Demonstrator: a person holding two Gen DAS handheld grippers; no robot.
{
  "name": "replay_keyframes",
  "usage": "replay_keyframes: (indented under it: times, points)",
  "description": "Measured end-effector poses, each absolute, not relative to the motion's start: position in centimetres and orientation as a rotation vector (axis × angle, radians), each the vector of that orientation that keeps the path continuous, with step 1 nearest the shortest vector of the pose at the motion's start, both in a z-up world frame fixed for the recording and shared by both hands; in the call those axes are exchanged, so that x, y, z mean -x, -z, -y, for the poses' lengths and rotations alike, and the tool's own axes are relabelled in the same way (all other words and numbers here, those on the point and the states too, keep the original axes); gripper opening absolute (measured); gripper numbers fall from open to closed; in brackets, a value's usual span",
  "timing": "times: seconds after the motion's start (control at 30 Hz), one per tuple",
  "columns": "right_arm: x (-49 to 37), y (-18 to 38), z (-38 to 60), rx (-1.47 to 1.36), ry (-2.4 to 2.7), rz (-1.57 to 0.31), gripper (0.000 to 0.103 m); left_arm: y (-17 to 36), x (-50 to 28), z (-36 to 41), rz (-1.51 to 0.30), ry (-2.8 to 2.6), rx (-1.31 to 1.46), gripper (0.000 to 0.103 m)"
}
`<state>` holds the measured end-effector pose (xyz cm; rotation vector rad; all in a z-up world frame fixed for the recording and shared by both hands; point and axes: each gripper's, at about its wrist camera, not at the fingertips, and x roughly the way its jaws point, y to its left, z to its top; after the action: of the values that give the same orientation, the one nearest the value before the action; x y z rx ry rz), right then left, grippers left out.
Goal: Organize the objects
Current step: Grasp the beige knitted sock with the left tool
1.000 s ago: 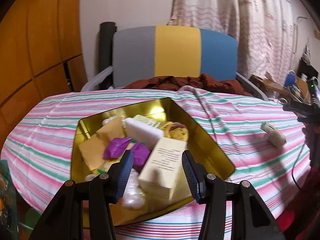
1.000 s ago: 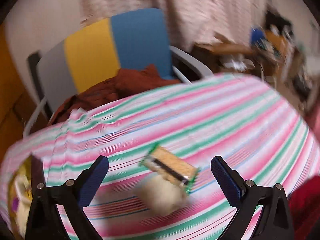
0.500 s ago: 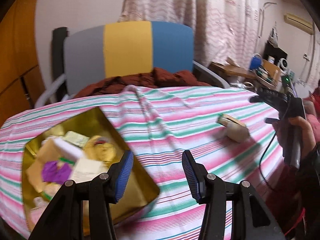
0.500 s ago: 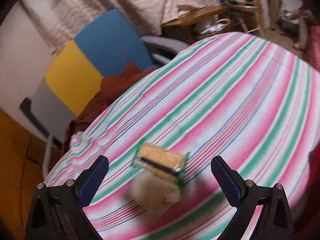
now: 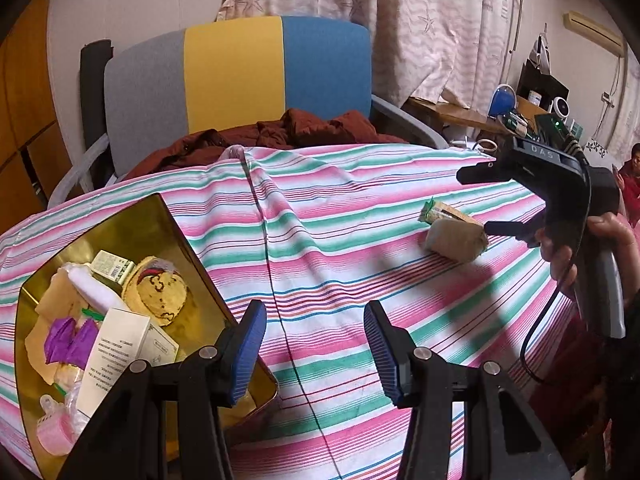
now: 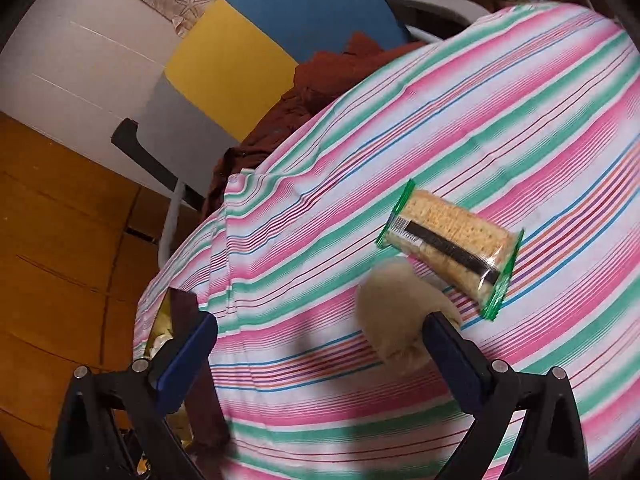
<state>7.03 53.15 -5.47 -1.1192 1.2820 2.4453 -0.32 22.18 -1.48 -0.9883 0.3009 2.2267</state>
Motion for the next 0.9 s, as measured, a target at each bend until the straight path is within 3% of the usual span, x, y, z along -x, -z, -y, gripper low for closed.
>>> replay_keyframes:
  times: [0.2, 0.33, 0.53, 0.63, 0.73, 0.9]
  points:
    - [-8.9, 5.6, -55.4, 0.938, -2.343, -1.393, 0.103, 2.0, 0.7, -23.6, -0.3, -2.19, 1.023, 0.051]
    - [-8.6, 7.3, -56.3, 1.031, -2.231, -1.458, 0.103, 2.4, 0.5, -24.5, -0.303, -2.17, 1.026, 0.051]
    - [-5.8, 8.5, -55.2, 1.169, -2.266, -1.403, 0.103, 3.1, 0.2, -24.8, -0.296, -2.152, 1.06, 0.051]
    - [-4.3, 7.7, -53.5, 1.178, -2.475, -1.621, 0.103, 3.0, 0.1, -24.7, -0.297, -2.153, 1.053, 0.051]
    - [-4.5, 6.4, -52.7, 1.135, -2.545, -1.521, 0.103, 3.0, 0.3, -24.7, -0.302, -2.16, 1.052, 0.051]
    - [-6.4, 7.2, -55.1, 1.009, -2.375, -1.54, 0.103, 3.2, 0.7, -25.5, -0.298, -2.147, 1.075, 0.051]
